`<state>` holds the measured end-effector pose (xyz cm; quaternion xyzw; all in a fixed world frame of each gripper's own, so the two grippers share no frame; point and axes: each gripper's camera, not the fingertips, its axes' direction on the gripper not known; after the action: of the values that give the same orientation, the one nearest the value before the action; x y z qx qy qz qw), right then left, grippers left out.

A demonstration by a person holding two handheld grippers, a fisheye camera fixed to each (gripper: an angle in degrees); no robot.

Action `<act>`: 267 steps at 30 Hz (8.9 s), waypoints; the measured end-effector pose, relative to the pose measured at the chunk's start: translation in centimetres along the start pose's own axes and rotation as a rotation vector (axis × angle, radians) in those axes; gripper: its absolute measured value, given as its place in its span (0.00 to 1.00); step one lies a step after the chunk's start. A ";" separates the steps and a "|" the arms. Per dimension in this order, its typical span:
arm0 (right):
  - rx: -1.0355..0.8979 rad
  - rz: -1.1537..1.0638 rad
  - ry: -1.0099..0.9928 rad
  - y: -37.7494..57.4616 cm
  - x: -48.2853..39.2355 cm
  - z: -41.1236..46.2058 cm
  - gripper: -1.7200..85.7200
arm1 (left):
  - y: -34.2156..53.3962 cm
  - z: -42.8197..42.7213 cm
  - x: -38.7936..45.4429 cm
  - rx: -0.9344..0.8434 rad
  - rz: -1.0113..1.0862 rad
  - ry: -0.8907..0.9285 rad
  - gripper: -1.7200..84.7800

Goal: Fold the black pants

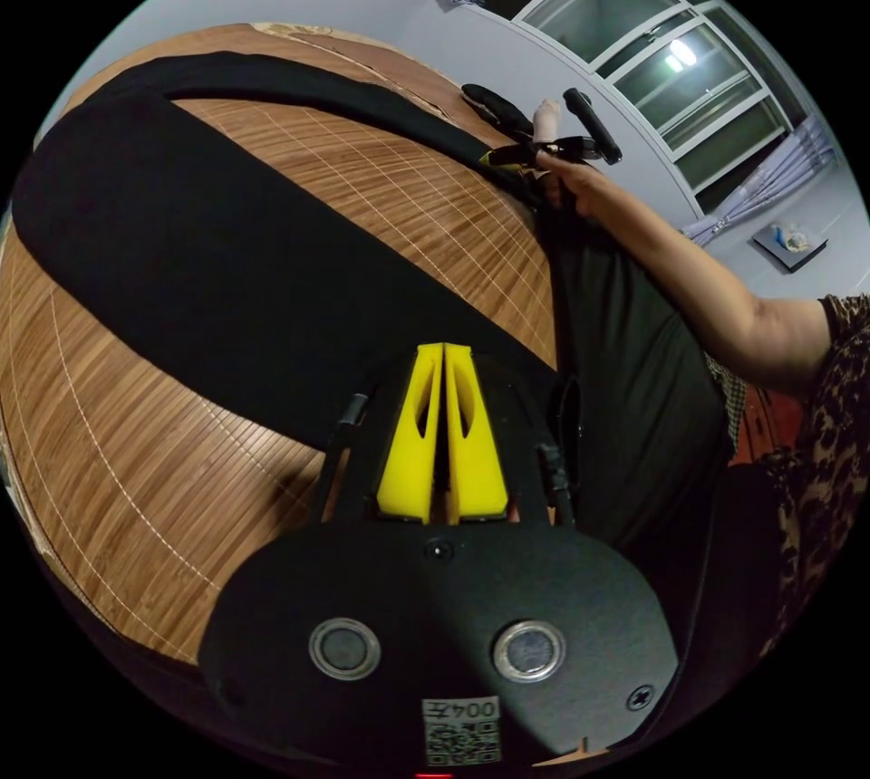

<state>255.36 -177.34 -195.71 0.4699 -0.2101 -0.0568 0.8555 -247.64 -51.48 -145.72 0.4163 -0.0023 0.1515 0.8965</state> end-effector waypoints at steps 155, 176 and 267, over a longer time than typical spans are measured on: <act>0.279 -0.087 -0.222 -13.9 -2.1 3.8 0.13 | -43.7 -7.1 -34.7 0.064 -0.127 -0.658 0.32; 0.108 -0.311 -0.317 -25.7 -3.0 12.0 0.07 | -50.3 -6.1 -40.4 0.074 -0.129 -0.651 0.32; 0.165 -1.083 -0.743 -0.8 -50.0 7.5 0.06 | -28.6 -28.4 -70.2 0.495 -0.731 -0.210 0.06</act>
<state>207.09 -168.94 -208.15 0.5223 -0.2289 -0.6209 0.5379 -310.22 -66.56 -194.68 0.6048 0.0904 -0.2222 0.7594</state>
